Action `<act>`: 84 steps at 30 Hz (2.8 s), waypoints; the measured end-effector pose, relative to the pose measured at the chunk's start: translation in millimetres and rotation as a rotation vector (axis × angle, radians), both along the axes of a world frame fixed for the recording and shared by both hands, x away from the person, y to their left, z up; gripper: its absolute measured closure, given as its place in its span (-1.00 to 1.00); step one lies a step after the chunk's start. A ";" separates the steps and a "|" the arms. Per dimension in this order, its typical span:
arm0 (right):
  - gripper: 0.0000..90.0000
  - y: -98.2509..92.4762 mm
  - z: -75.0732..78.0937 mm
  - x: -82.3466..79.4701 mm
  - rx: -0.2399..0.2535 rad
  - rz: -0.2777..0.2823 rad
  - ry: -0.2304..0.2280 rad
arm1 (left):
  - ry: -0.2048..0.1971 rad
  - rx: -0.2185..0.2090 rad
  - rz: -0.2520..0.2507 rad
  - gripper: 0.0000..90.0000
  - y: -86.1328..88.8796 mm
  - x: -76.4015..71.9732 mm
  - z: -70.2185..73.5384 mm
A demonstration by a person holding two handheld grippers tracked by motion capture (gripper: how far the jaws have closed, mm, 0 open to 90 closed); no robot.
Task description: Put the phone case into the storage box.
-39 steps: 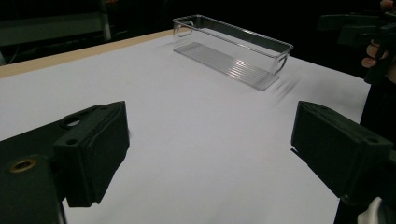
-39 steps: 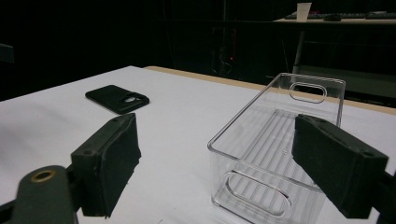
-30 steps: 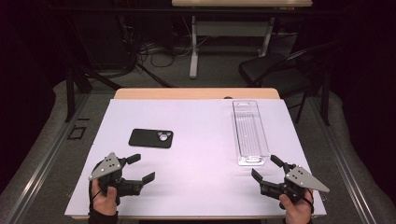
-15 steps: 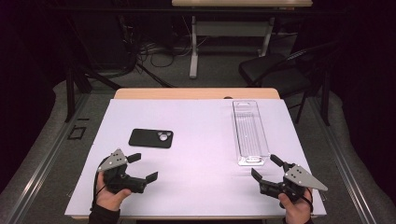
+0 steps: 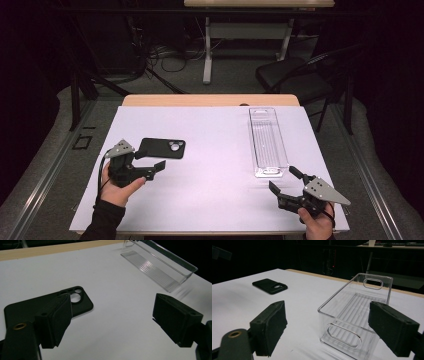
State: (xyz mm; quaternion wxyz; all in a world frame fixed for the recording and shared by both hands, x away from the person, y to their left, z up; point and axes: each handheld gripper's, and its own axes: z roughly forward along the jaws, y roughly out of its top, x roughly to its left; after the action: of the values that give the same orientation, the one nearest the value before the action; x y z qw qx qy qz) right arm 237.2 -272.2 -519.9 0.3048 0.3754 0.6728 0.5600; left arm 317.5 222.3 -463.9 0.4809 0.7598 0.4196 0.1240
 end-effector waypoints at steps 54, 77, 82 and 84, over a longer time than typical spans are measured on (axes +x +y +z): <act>-0.68 0.7 -6.7 4.2 0.002 0.010 0.022 | 0.216 0.211 0.143 0.93 -62.1 148.7 -15.3; -0.68 3.5 -10.6 5.4 -0.005 0.026 0.034 | 0.302 0.249 0.240 1.00 -62.7 179.6 -67.3; -0.68 3.4 -11.0 5.4 -0.002 0.027 0.037 | 0.311 0.263 0.230 1.00 -66.5 180.2 -72.2; -0.68 3.3 -11.0 5.4 -0.007 0.030 0.038 | 0.312 0.267 0.236 1.00 -66.4 180.5 -73.0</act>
State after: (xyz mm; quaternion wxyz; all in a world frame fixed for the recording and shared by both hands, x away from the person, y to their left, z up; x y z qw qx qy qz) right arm 242.5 -268.9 -530.9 0.2848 0.3750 0.6858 0.5549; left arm 498.0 155.9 -536.9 0.2878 0.7724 0.5544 0.1149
